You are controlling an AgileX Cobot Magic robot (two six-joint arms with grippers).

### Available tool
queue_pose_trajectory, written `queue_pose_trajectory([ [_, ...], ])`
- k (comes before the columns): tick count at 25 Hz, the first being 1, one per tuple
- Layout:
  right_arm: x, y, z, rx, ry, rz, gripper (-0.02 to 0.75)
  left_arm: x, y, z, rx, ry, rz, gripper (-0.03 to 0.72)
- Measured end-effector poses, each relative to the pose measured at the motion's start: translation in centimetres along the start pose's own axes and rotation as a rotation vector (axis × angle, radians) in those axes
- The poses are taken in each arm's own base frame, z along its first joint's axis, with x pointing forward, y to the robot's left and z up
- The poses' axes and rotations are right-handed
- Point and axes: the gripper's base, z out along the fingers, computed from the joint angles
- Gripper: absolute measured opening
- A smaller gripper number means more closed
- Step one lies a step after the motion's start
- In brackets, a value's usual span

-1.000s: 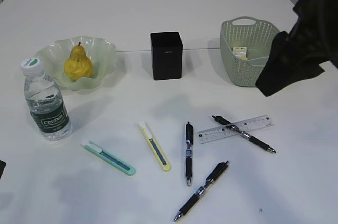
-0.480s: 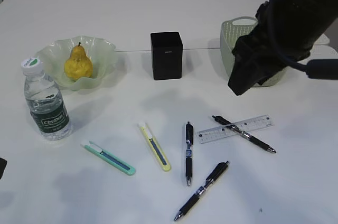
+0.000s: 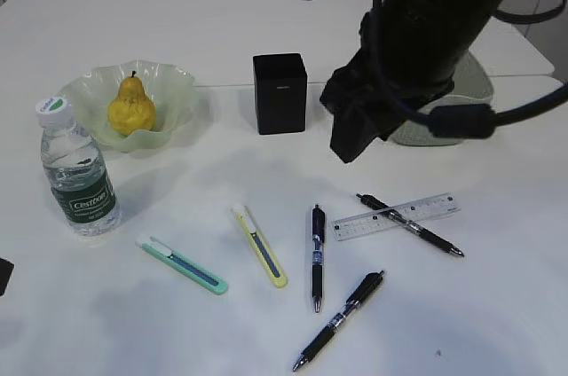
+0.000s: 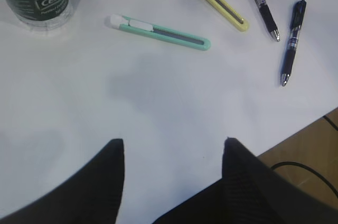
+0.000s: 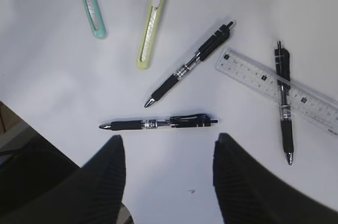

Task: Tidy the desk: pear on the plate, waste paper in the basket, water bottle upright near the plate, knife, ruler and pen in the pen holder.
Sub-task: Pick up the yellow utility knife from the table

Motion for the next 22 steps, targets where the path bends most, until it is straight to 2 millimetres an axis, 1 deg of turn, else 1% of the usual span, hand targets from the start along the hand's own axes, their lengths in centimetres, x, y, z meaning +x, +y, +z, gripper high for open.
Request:
queue_pose_trajectory([
  [6,-0.2,1.2,0.8,0.009,0.023,0.022,0.427,0.0,0.0,0.0,0.003,0.0,-0.003,0.416],
  [15,-0.3,1.2,1.1,0.013,0.033,0.04,0.426,0.0,0.0,0.0,0.004,0.0,-0.004,0.414],
  [17,-0.4,2.0,1.3,0.027,0.039,0.005,0.426,0.0,0.0,0.0,0.004,0.0,-0.004,0.414],
  [20,-0.4,2.0,1.3,0.027,0.039,0.005,0.426,0.0,0.0,0.0,0.004,0.0,-0.004,0.412],
  [21,-0.6,4.0,1.7,0.036,0.05,-0.07,0.427,0.0,0.0,0.0,0.004,0.0,-0.004,0.412],
  [22,-0.9,5.1,2.0,0.034,0.052,-0.103,0.426,0.0,0.0,0.0,0.004,0.0,-0.004,0.412],
])
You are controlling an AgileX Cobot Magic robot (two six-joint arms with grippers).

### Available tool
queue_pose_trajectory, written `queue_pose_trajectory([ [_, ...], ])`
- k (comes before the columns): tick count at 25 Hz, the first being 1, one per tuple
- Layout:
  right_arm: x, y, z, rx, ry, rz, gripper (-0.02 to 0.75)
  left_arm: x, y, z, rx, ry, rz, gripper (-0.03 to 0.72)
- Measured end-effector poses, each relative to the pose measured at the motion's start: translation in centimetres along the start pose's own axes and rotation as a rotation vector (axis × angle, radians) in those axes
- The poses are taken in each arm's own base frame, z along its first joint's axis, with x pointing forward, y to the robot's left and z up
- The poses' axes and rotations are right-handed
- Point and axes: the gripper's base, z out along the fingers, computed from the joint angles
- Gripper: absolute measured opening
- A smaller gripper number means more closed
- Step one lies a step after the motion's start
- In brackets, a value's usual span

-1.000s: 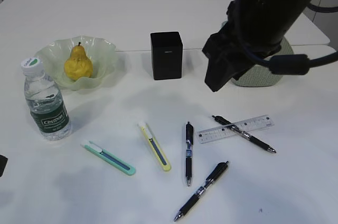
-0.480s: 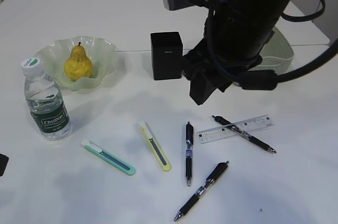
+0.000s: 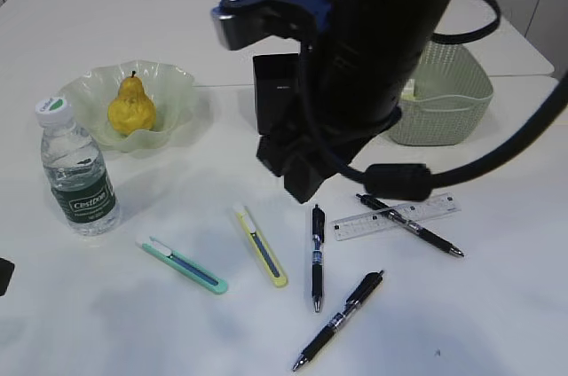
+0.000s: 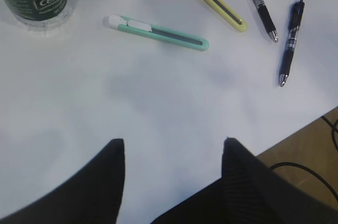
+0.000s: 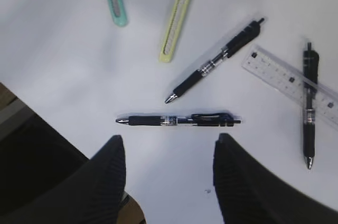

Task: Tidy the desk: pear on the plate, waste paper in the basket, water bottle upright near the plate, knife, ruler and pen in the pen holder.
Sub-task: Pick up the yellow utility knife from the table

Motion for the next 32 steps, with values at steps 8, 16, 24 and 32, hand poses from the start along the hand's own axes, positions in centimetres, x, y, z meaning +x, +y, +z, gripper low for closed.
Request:
queue_pose_trajectory([
  [8,-3.6,2.4,2.6,-0.004,0.006,-0.046,0.426,0.0,0.0,0.0,0.0,0.0,0.0,0.412],
  [16,-5.1,1.9,4.7,0.036,0.028,-0.017,0.426,0.0,0.0,0.0,0.003,-0.001,-0.003,0.411],
  [24,-5.9,1.4,7.0,0.083,0.066,0.055,0.425,0.0,0.0,0.0,0.003,-0.001,-0.003,0.411],
  [32,-7.8,0.7,9.2,0.102,0.061,0.097,0.426,0.0,0.0,0.0,0.004,-0.001,-0.004,0.411],
])
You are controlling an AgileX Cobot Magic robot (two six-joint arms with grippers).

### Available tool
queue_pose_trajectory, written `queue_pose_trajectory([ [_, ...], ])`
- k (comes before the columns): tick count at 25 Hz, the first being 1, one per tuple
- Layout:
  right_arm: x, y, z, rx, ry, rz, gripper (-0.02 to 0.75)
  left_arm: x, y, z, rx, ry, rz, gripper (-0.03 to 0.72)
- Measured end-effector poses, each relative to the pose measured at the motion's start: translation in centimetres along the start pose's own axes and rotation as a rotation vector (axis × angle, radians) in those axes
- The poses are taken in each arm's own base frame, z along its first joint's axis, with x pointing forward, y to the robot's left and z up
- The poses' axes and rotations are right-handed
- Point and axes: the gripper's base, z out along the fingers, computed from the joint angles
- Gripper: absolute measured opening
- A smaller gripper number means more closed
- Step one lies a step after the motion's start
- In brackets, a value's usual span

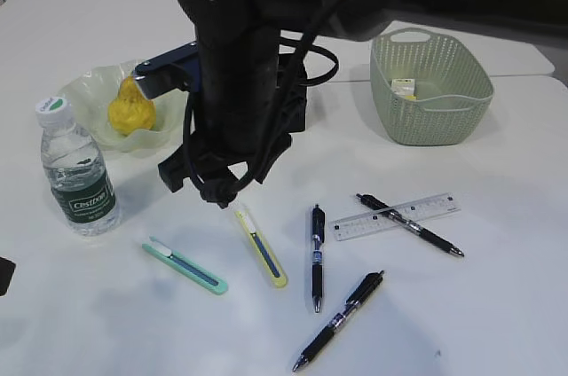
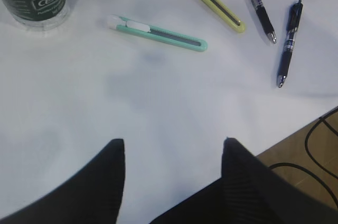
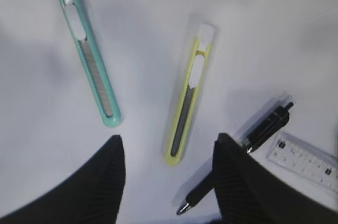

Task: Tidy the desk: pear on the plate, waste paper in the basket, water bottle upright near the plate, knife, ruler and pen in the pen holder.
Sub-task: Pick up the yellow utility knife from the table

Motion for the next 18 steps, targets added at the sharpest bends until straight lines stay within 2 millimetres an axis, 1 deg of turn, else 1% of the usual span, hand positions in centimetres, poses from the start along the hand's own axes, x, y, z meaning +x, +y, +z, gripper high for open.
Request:
queue_pose_trajectory([
  [1,-0.7,-0.4,0.4,-0.004,-0.01,0.017,0.426,0.0,0.0,0.0,0.0,0.0,0.0,0.411],
  [3,-1.1,-0.9,0.4,-0.008,-0.02,0.03,0.426,0.0,0.0,0.0,0.001,0.0,-0.001,0.411],
  [4,-1.5,-1.4,0.5,-0.019,-0.03,0.05,0.426,0.0,0.0,0.0,0.003,-0.001,-0.003,0.411],
  [8,-2.0,-2.7,1.3,-0.037,-0.024,0.092,0.426,0.0,-0.1,0.0,0.007,-0.001,-0.007,0.411],
  [14,-2.0,-3.2,2.1,-0.051,-0.007,0.084,0.426,-0.1,-0.2,0.0,0.018,-0.008,-0.019,0.409],
  [18,-2.0,-3.0,3.5,-0.06,0.023,0.076,0.426,-0.1,-0.2,0.0,0.02,-0.012,-0.022,0.408],
])
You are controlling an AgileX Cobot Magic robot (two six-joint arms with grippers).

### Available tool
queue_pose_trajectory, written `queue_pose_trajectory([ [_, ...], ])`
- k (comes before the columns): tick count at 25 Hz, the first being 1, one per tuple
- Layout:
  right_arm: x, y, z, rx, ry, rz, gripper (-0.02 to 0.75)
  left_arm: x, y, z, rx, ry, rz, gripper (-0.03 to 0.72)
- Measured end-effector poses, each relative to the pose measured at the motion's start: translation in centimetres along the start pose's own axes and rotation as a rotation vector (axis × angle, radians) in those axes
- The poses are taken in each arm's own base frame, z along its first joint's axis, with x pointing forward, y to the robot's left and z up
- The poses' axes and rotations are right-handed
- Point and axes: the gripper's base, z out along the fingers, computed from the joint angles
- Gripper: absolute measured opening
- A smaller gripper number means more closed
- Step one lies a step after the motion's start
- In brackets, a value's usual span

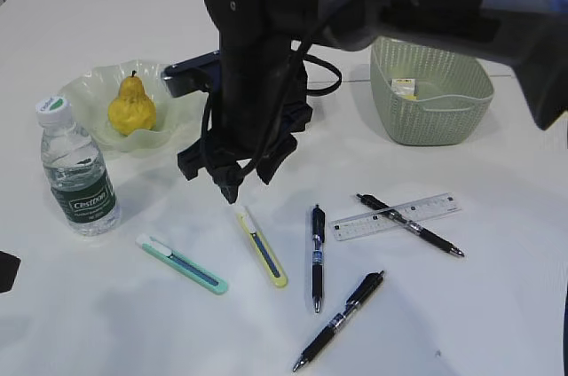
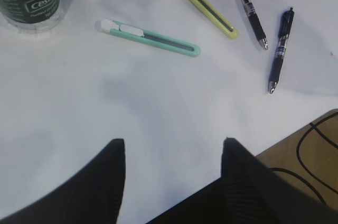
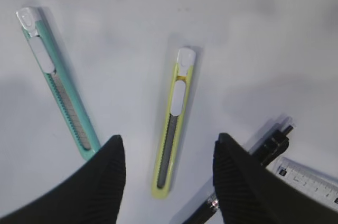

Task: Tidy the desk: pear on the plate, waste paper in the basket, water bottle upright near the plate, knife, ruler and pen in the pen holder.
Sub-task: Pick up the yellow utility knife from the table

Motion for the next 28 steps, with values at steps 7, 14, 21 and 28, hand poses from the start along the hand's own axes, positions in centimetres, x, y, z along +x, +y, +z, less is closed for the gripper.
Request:
queue_pose_trajectory([
  [7,0.0,0.0,2.4,0.001,0.049,-0.001,0.426,0.0,0.0,0.0,0.003,-0.001,-0.003,0.408],
  [14,0.0,0.0,2.8,0.001,0.055,-0.003,0.426,0.0,0.0,0.0,0.003,-0.001,-0.003,0.406],
  [21,-0.1,0.0,4.8,0.003,0.088,-0.002,0.426,0.0,0.0,0.0,0.005,-0.001,-0.005,0.405],
  [28,-1.1,-0.1,4.5,0.018,0.046,0.022,0.426,0.0,0.0,0.0,0.005,-0.001,-0.005,0.405],
])
